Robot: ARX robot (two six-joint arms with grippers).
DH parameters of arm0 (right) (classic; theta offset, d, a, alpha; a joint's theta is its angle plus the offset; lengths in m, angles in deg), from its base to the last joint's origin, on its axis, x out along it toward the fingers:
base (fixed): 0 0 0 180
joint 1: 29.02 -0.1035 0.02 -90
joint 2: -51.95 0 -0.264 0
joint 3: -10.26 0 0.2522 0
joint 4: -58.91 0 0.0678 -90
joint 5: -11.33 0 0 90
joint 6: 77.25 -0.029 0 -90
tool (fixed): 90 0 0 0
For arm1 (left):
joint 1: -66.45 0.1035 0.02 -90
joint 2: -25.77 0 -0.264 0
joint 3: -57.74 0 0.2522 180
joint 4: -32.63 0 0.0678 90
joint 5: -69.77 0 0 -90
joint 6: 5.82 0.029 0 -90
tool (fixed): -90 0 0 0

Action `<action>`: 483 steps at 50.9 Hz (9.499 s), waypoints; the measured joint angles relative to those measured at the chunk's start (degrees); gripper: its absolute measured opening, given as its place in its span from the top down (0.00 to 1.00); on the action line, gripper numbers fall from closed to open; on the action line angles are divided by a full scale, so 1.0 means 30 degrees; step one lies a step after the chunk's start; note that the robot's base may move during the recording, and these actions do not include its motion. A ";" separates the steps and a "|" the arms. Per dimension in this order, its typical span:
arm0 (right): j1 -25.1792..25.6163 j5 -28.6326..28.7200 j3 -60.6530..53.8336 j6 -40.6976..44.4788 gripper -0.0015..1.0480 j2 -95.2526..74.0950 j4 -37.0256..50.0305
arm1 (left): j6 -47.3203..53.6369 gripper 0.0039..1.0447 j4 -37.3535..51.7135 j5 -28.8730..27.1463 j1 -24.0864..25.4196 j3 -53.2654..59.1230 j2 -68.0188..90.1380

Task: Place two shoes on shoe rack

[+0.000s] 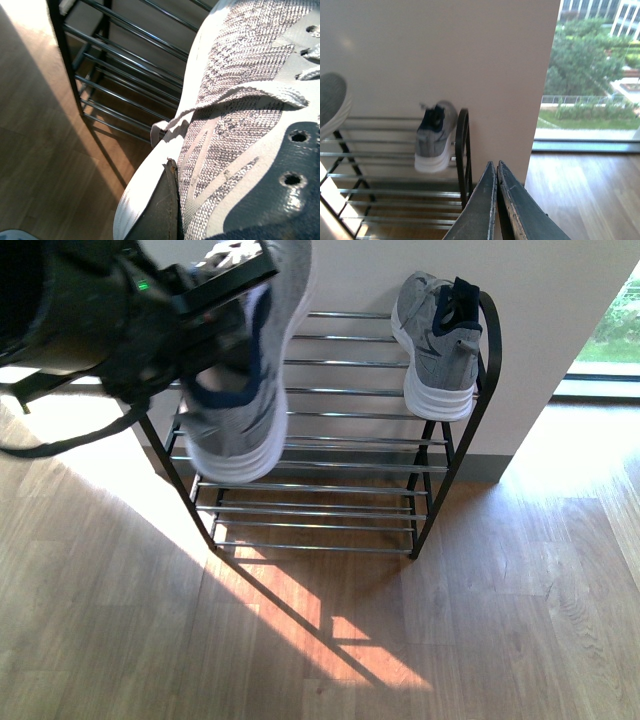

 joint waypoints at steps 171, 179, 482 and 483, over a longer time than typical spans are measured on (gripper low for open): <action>0.0000 -0.0044 0.0000 0.0007 0.89 0.1916 -0.1479 | 1.3879 0.99 0.3351 0.5260 0.8655 1.6968 -2.6869; 0.0007 -0.0051 0.0000 0.0007 0.62 0.1916 -0.1479 | 1.3879 0.99 0.1967 0.5268 0.8670 1.6968 -2.8297; 0.0423 0.2113 0.0080 -0.0182 0.09 0.1450 -0.1676 | 1.3923 0.09 -0.4925 0.5304 0.8706 1.6961 -3.4869; 0.0386 0.2470 0.0153 -0.0175 0.09 0.1100 -0.1617 | 1.3923 0.09 -0.4925 0.5311 0.8706 1.6961 -3.4869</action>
